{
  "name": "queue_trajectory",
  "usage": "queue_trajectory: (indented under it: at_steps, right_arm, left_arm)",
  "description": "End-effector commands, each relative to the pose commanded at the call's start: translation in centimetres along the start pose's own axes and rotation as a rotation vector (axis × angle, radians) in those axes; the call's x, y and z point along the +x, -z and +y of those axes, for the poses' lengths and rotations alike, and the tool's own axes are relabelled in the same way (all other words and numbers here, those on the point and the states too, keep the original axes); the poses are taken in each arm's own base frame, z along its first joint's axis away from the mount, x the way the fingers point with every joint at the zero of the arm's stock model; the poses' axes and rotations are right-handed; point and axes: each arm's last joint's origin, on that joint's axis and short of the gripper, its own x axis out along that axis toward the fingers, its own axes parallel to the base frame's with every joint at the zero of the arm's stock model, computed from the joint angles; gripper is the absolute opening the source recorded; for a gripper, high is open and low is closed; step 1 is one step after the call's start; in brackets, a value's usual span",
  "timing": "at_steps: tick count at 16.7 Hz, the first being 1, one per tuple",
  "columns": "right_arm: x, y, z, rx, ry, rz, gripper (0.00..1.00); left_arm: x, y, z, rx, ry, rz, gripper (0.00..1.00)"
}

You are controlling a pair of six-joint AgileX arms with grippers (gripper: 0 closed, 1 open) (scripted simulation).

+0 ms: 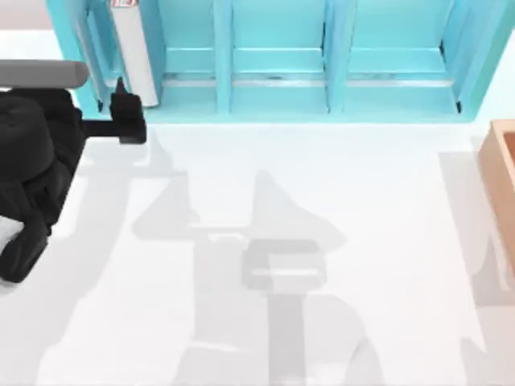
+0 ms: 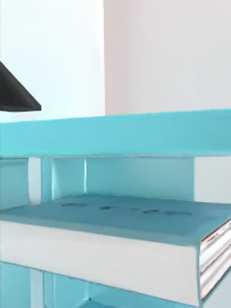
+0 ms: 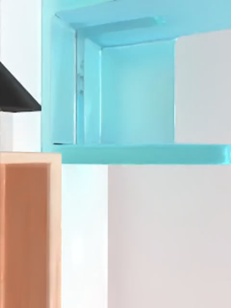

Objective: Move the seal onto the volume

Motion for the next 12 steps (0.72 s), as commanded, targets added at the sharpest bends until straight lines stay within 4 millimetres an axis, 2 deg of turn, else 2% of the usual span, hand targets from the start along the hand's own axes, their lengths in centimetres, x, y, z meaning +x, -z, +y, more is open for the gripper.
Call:
queue_trajectory:
  at_steps: [3, 6, 12]
  right_arm:
    - [0.0, 0.0, 0.0, 0.000, 0.000, 0.000, 1.00]
    - [0.0, 0.0, 0.0, 0.000, 0.000, 0.000, 1.00]
    - [0.0, 0.0, 0.0, 0.000, 0.000, 0.000, 1.00]
  left_arm:
    - [3.2, 3.2, -1.7, 0.007, 0.002, 0.004, 1.00]
    - [5.1, 5.2, -2.8, 0.004, 0.003, -0.025, 1.00]
    - [5.7, 5.9, -3.2, 0.001, 0.004, -0.043, 1.00]
